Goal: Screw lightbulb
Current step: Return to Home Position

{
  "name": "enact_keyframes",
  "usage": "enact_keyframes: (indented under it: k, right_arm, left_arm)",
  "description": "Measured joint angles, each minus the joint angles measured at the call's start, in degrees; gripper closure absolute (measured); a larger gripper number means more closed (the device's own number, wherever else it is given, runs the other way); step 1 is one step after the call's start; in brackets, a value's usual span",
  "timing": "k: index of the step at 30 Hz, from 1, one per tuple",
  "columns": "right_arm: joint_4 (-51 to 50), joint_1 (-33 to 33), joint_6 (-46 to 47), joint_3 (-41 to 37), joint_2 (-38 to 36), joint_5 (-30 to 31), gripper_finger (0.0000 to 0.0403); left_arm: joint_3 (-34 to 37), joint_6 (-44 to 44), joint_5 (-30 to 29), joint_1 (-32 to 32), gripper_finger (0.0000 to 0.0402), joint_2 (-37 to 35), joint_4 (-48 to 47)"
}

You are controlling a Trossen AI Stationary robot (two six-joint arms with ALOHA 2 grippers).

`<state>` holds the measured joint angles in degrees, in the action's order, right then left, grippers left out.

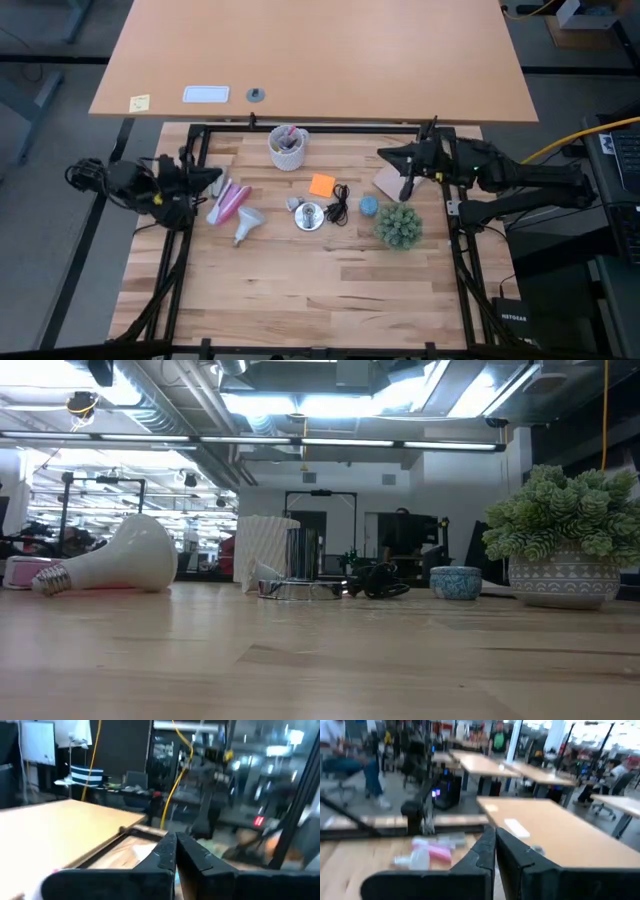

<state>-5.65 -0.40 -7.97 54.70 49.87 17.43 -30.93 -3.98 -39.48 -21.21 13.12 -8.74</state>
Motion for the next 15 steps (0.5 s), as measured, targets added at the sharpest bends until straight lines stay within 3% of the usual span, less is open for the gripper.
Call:
enact_keyframes:
  k: [4, 8, 15]
  right_arm:
    - [-8.6, 0.0, 3.78, 0.0, 0.15, -0.55, 0.0384]
    - [-15.95, 0.0, 10.76, -0.62, 0.9, -0.55, 0.0384]
    - [-0.62, 0.0, 13.44, -15.24, 1.2, -0.98, 0.0384]
  left_arm:
    - [3.08, 5.07, 0.06, 0.0, 0.0401, 0.38, -2.14]
    - [7.89, 3.57, 0.06, 0.0, 0.0401, 0.38, -2.8]
    - [17.35, -6.13, 0.03, 0.0, 0.0401, 0.04, -1.44]
